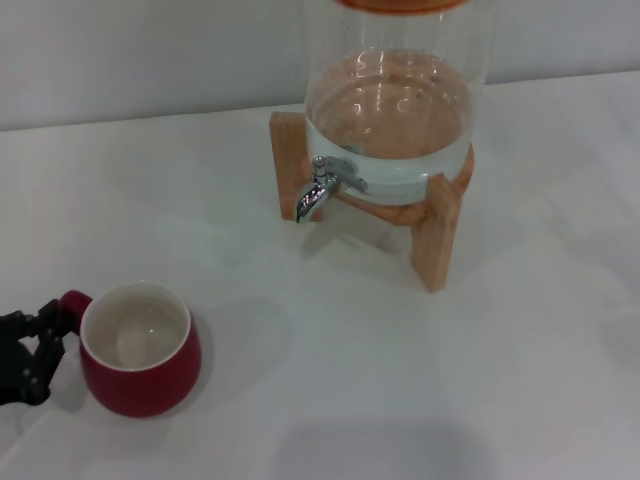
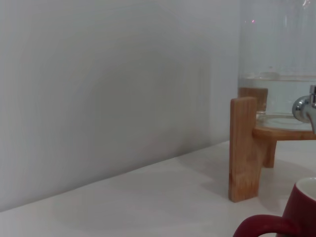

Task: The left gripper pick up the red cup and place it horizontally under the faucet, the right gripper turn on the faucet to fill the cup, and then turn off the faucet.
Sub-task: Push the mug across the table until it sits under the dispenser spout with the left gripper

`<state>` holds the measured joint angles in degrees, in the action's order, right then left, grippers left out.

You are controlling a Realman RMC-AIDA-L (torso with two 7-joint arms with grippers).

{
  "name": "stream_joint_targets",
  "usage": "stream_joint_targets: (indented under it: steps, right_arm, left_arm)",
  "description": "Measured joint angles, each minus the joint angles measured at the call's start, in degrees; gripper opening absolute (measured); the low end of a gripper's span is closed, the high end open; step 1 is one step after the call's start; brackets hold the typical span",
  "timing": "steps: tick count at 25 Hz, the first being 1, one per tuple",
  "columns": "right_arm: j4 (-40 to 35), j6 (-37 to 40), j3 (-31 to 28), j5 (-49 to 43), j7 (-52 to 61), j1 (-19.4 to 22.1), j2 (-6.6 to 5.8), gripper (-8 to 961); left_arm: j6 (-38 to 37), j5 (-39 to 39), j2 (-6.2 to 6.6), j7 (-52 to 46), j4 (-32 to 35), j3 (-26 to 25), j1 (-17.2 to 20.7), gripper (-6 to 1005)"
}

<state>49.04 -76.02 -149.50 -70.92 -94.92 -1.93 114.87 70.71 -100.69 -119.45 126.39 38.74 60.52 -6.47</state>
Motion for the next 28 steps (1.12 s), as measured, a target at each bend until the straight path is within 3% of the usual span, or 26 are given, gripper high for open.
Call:
stream_joint_targets:
  steps: [28]
  right_arm:
    - [-0.5, 0.1, 0.1, -0.2, -0.1, -0.2, 0.08, 723]
  left_arm:
    - [-6.3, -0.3, -0.07, 3.8, -10.2, -0.2, -13.9, 99]
